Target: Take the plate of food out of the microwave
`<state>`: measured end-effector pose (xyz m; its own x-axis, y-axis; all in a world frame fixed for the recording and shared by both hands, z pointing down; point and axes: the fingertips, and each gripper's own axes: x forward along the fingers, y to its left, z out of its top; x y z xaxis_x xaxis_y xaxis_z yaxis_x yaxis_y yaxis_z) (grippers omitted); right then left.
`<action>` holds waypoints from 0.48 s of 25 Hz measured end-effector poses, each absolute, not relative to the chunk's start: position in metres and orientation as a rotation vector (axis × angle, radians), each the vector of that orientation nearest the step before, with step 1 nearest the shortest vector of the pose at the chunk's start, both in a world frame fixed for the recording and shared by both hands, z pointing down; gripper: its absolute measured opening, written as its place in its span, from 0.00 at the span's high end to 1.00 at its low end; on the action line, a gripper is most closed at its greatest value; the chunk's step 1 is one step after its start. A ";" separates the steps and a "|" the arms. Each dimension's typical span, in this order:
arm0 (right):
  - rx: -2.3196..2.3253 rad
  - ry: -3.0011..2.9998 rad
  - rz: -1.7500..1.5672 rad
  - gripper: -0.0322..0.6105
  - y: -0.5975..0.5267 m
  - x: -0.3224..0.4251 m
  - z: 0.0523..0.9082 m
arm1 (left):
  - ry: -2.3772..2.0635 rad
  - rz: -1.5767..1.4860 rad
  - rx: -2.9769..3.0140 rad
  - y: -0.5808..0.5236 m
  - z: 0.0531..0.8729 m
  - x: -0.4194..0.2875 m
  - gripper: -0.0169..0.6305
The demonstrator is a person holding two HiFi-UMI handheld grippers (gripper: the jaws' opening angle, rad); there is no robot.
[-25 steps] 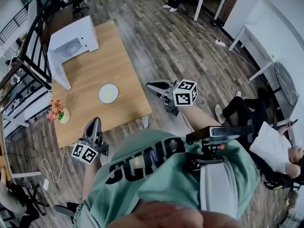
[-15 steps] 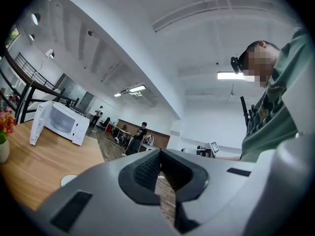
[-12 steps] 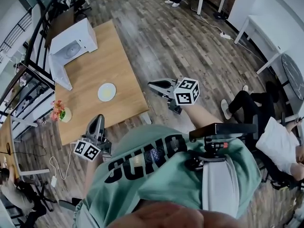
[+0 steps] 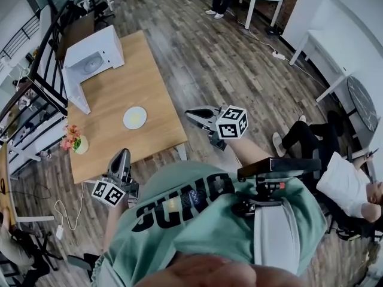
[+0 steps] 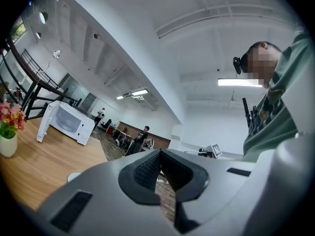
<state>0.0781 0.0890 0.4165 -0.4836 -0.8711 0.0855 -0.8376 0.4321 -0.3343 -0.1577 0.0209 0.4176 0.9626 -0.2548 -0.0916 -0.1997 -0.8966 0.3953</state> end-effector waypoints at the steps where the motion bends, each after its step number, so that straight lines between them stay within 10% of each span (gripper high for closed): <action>1: -1.540 2.578 -0.509 0.94 0.088 0.077 0.415 | -0.333 -0.206 2.718 0.019 0.417 -0.160 0.96; 12: -1.527 2.591 -0.515 0.94 0.083 0.079 0.413 | -0.328 -0.206 2.704 0.016 0.421 -0.153 0.96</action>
